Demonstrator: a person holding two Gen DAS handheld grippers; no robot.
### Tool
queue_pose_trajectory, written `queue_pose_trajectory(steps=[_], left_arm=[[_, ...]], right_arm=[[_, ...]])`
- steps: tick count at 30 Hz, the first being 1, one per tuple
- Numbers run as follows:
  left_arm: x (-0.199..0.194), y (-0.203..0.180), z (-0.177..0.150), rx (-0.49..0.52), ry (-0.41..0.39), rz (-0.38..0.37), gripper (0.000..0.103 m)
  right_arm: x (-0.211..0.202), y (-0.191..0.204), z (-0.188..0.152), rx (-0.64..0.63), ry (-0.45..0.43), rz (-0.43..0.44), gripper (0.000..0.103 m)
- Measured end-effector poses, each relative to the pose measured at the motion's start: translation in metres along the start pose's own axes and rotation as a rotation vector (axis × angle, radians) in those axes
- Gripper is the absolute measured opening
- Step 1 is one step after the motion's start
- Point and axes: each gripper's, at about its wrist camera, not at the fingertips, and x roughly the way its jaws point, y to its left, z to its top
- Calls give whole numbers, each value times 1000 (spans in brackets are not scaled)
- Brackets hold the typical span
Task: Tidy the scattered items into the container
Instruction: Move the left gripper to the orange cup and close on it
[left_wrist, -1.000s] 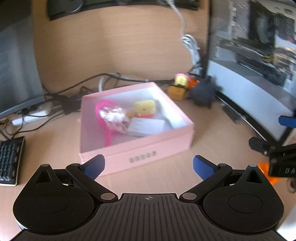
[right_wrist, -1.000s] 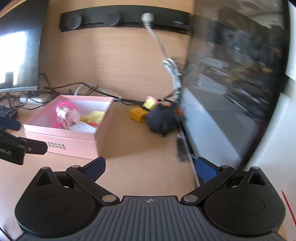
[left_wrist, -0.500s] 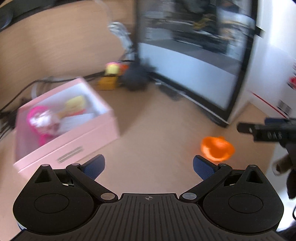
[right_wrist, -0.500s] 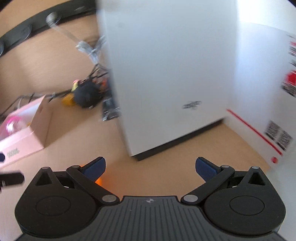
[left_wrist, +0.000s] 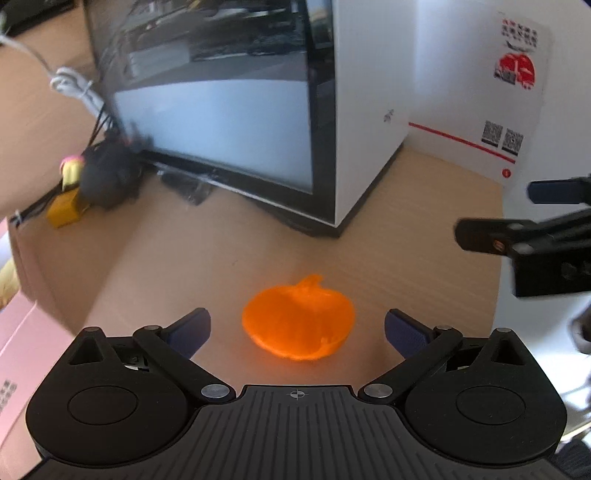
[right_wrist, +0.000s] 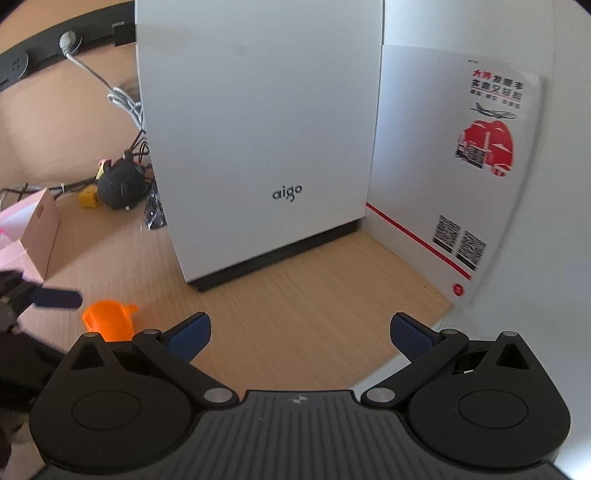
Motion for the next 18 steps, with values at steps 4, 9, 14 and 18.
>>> queue_pose_trajectory(steps=[4, 9, 14, 18], left_arm=[[5, 3, -1, -11, 12, -18, 65], [-21, 32, -6, -92, -18, 36, 65], [-56, 83, -40, -253, 54, 160, 65], [-75, 112, -63, -342, 98, 249, 65]], right_arm=[[-1, 6, 0, -36, 4, 18, 103], [0, 30, 9, -110, -12, 115, 103], [16, 91, 26, -272, -88, 202, 103], [53, 133, 47, -206, 2, 55, 103]])
